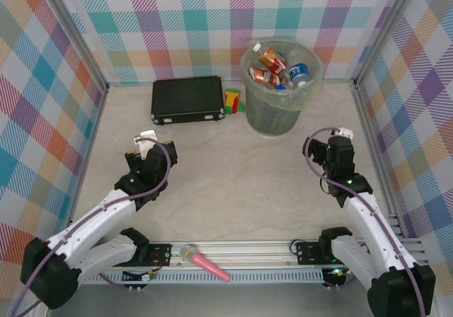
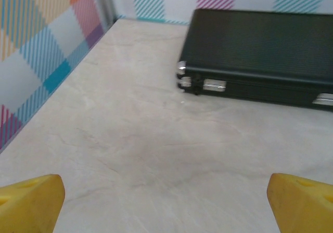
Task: Put the plastic bottles in the bin
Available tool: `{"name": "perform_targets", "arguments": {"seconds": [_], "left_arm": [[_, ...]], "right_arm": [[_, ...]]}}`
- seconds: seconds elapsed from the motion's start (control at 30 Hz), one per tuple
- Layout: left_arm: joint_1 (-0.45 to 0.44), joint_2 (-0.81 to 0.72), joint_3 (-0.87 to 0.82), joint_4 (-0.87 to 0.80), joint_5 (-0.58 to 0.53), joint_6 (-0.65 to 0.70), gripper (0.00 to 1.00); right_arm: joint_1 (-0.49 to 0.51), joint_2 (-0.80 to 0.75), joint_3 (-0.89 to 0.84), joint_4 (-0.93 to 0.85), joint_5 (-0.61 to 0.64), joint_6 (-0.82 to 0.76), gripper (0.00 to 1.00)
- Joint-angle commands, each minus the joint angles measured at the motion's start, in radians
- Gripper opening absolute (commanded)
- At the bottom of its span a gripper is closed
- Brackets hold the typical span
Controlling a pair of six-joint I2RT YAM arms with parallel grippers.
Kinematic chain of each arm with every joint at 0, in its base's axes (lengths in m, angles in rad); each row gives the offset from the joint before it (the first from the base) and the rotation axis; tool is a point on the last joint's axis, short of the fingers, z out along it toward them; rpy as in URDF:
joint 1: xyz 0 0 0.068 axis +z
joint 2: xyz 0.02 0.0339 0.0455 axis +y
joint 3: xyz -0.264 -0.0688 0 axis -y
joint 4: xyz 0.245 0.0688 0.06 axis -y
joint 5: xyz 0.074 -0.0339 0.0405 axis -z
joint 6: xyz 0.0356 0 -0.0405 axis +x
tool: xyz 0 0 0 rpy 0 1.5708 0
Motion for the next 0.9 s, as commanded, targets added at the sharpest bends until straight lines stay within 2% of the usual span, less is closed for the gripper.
{"name": "perform_targets", "arguments": {"seconds": [0.0,0.1,0.2,0.33,0.4,0.47,0.53,0.67,0.77,0.83,0.87], "left_arm": [[0.115,0.084,-0.020,0.099,0.067,0.023,1.00],[0.189,0.192,-0.021,0.155,0.054,0.022,1.00],[0.253,0.265,0.001,0.207,0.066,0.037,1.00],[0.273,0.348,-0.060,0.472,0.109,0.213,0.99],[0.288,0.398,-0.111,0.619,0.152,0.251,1.00],[0.301,0.454,-0.152,0.756,0.191,0.286,1.00],[0.312,0.487,-0.150,0.832,0.214,0.291,0.99],[0.341,0.547,-0.224,1.051,0.341,0.336,1.00],[0.370,0.553,-0.239,1.072,0.464,0.341,0.99],[0.391,0.590,-0.260,1.141,0.540,0.342,1.00],[0.390,0.618,-0.271,1.199,0.545,0.358,1.00]], "right_arm": [[0.001,0.020,-0.109,0.216,0.177,-0.037,0.99],[0.001,0.069,-0.177,0.377,0.171,-0.164,0.99],[0.002,0.169,-0.202,0.518,0.163,-0.209,0.99],[0.001,0.323,-0.217,0.703,0.126,-0.259,0.99],[0.001,0.394,-0.221,0.805,0.090,-0.298,0.99],[0.001,0.443,-0.185,0.804,0.044,-0.312,0.99],[0.000,0.495,-0.168,0.872,0.012,-0.335,0.99],[-0.011,0.552,-0.192,1.008,-0.072,-0.378,0.99],[-0.021,0.639,-0.253,1.233,-0.082,-0.390,0.99],[-0.041,0.605,-0.249,1.163,-0.121,-0.363,0.99],[-0.049,0.618,-0.250,1.181,-0.128,-0.358,0.99]]}}
